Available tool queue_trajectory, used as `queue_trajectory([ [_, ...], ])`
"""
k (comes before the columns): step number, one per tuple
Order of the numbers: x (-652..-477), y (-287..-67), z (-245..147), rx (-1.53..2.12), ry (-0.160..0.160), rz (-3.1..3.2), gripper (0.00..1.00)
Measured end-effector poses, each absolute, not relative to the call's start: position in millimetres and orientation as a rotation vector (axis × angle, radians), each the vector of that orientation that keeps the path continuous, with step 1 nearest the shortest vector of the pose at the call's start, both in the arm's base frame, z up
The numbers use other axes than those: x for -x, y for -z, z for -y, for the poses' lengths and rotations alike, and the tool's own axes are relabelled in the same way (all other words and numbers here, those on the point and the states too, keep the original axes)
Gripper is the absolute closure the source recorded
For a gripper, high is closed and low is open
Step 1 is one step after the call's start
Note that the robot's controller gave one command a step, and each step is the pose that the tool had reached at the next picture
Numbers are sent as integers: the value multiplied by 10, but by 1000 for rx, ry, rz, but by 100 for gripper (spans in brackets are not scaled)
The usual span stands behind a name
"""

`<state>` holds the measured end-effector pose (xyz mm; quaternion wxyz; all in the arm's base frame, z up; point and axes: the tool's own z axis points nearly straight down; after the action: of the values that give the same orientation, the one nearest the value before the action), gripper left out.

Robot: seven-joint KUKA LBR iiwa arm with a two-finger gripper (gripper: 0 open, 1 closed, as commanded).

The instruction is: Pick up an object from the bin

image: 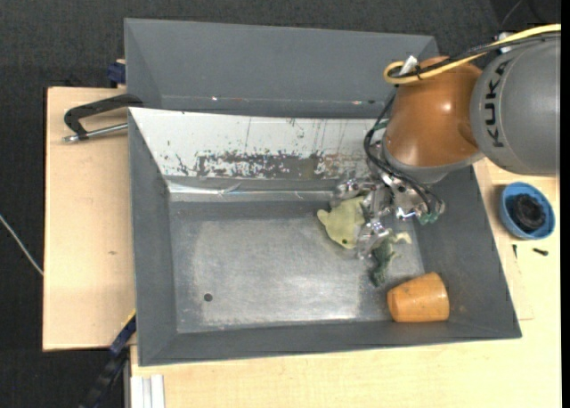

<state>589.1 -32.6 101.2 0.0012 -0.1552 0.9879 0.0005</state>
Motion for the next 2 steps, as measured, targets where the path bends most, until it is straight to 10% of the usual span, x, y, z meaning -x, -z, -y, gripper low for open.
queue_trajectory([
  [2, -5897, -736, 441, 232, -2, -3129, 0],
])
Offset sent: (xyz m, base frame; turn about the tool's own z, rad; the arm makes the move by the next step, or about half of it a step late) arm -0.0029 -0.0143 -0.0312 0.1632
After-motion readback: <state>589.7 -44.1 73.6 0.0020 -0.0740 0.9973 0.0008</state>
